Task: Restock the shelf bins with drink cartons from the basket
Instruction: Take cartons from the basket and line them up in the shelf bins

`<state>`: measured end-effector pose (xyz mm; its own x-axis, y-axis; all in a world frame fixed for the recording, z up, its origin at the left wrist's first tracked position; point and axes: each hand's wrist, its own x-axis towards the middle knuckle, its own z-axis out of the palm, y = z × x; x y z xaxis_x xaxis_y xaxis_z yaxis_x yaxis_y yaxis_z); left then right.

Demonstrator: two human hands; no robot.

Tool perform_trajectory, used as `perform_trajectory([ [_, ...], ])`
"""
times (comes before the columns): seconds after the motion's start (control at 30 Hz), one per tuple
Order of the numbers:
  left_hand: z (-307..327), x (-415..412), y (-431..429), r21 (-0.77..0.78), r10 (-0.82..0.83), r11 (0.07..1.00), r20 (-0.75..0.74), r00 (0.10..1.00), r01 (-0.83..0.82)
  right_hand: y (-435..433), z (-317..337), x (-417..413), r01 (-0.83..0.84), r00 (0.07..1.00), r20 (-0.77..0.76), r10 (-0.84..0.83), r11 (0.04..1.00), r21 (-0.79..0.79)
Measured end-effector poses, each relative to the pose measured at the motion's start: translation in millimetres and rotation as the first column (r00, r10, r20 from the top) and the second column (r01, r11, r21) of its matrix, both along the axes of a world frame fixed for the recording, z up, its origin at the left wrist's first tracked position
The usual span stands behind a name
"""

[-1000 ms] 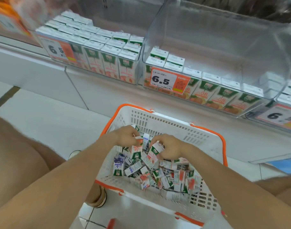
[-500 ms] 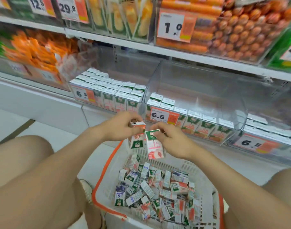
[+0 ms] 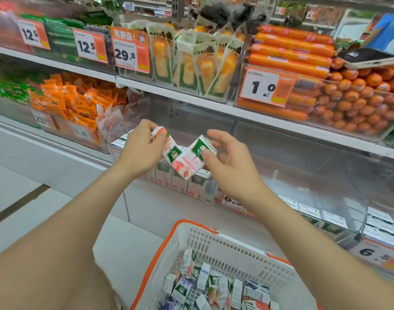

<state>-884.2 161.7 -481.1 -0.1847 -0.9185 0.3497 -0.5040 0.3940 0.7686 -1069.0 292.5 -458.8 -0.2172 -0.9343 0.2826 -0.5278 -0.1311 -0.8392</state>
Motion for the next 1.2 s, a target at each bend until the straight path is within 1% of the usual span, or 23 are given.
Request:
perform_trajectory([
  [0.07, 1, -2, -16, -0.033, 0.059, 0.998, 0.002, 0.998, -0.059, -27, 3, 5, 0.036, 0.972, -0.231, -0.049, 0.998, -0.058],
  [0.1, 0, -3, -25, -0.046, 0.084, 0.995, 0.005, 0.996, -0.084, -42, 4, 9, 0.034, 0.933, -0.355, -0.062, 0.996, -0.084],
  [0.17, -3, -2, -40, -0.064, 0.136, 0.989, 0.043, 0.99, -0.133, -71, 1, 15, -0.007, 0.85, -0.525, -0.05, 0.994, -0.106],
  [0.27, -6, -1, -52, -0.031, 0.214, 0.977, 0.102, 0.972, -0.212, -114, -12, 20, -0.018, 0.731, -0.68, -0.05, 0.996, -0.092],
  [0.37, -7, -1, -52, 0.011, 0.251, 0.967, 0.141, 0.958, -0.255, -150, -22, 22, 0.012, 0.649, -0.759, -0.049, 0.998, -0.054],
  [0.43, -9, 0, -52, 0.032, 0.255, 0.964, 0.16, 0.953, -0.263, -170, -27, 22, 0.059, 0.655, -0.754, -0.057, 0.998, -0.024],
  [0.5, -11, 2, -52, 0.054, 0.253, 0.962, 0.188, 0.949, -0.267, -189, -35, 21, 0.127, 0.698, -0.713, -0.065, 0.991, 0.034],
  [0.53, -11, 4, -52, 0.058, 0.259, 0.959, 0.218, 0.941, -0.278, -198, -39, 20, 0.152, 0.719, -0.693, -0.05, 0.985, 0.087],
  [0.63, -14, 12, -57, 0.085, 0.254, 0.952, 0.327, 0.911, -0.295, -216, -48, 21, 0.128, 0.813, -0.58, 0.05, 0.957, 0.262],
  [0.73, -16, 18, -63, 0.112, 0.212, 0.954, 0.407, 0.889, -0.278, -224, -50, 20, 0.088, 0.873, -0.481, 0.086, 0.941, 0.328],
  [0.8, -15, 22, -64, 0.095, 0.2, 0.96, 0.427, 0.882, -0.263, -226, -49, 19, 0.057, 0.862, -0.482, 0.157, 0.914, 0.401],
  [0.87, -15, 24, -65, 0.076, 0.179, 0.97, 0.421, 0.889, -0.231, -223, -46, 21, 0.037, 0.815, -0.528, 0.239, 0.887, 0.459],
  [0.9, -15, 25, -65, 0.075, 0.167, 0.973, 0.41, 0.897, -0.216, -220, -44, 22, 0.033, 0.786, -0.559, 0.262, 0.887, 0.462],
  [0.93, -15, 25, -65, 0.08, 0.157, 0.976, 0.392, 0.907, -0.203, -217, -41, 22, 0.024, 0.768, -0.584, 0.263, 0.899, 0.437],
  [0.97, -14, 23, -64, 0.086, 0.151, 0.977, 0.368, 0.917, -0.195, -211, -37, 23, 0.008, 0.776, -0.584, 0.24, 0.921, 0.389],
  [1.0, -12, 22, -62, 0.099, 0.144, 0.977, 0.337, 0.931, -0.187, -202, -30, 24, -0.009, 0.804, -0.56, 0.202, 0.945, 0.328],
  [1.07, -6, 16, -54, 0.17, 0.101, 0.976, 0.222, 0.97, -0.14, -179, -19, 23, -0.046, 0.882, -0.453, 0.132, 0.979, 0.197],
  [1.13, 1, 9, -42, 0.266, 0.006, 0.964, 0.073, 0.997, -0.025, -152, -15, 17, -0.079, 0.927, -0.361, 0.105, 0.993, 0.086],
  [1.2, 6, 5, -31, 0.355, -0.093, 0.929, -0.043, 0.995, 0.102, -123, -16, 6, -0.063, 0.929, -0.369, 0.036, 0.996, -0.059],
])
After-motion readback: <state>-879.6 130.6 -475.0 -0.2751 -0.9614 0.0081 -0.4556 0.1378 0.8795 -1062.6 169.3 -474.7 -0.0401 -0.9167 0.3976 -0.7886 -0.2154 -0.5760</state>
